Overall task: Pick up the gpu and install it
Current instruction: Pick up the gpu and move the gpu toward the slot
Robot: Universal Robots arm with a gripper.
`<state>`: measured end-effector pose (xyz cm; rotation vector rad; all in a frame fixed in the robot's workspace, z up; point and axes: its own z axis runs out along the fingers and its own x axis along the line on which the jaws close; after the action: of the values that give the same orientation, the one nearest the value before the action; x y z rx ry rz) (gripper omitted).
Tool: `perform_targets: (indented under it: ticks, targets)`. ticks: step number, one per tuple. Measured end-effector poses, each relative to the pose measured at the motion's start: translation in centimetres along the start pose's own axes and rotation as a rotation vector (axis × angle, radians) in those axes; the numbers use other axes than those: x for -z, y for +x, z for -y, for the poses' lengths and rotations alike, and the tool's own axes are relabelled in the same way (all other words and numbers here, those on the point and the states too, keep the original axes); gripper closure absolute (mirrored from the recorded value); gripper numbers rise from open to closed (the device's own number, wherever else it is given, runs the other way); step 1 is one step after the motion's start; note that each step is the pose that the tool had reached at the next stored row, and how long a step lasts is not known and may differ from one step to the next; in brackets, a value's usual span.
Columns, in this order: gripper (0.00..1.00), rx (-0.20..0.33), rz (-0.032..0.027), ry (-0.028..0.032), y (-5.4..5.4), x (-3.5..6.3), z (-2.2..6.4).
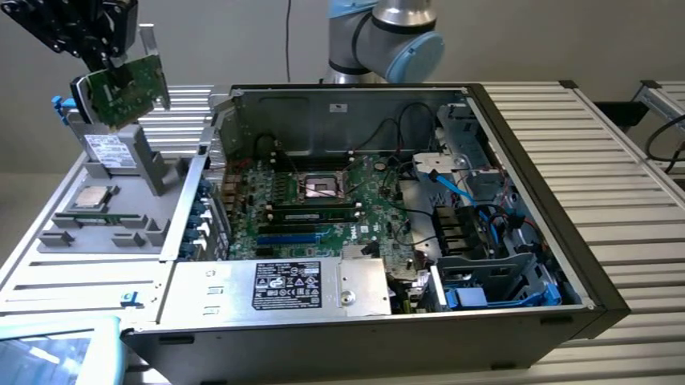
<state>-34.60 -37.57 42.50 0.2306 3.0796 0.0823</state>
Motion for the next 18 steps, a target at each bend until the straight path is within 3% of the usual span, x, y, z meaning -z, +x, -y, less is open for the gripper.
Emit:
perform_targets:
  ticks: [8, 18]
  targets:
    - [0.71, 0.000, 0.0077, -0.0011, 0.0, 2.17, -0.52]
    - [0.71, 0.001, 0.0086, -0.0013, 0.0, 2.30, -0.55]
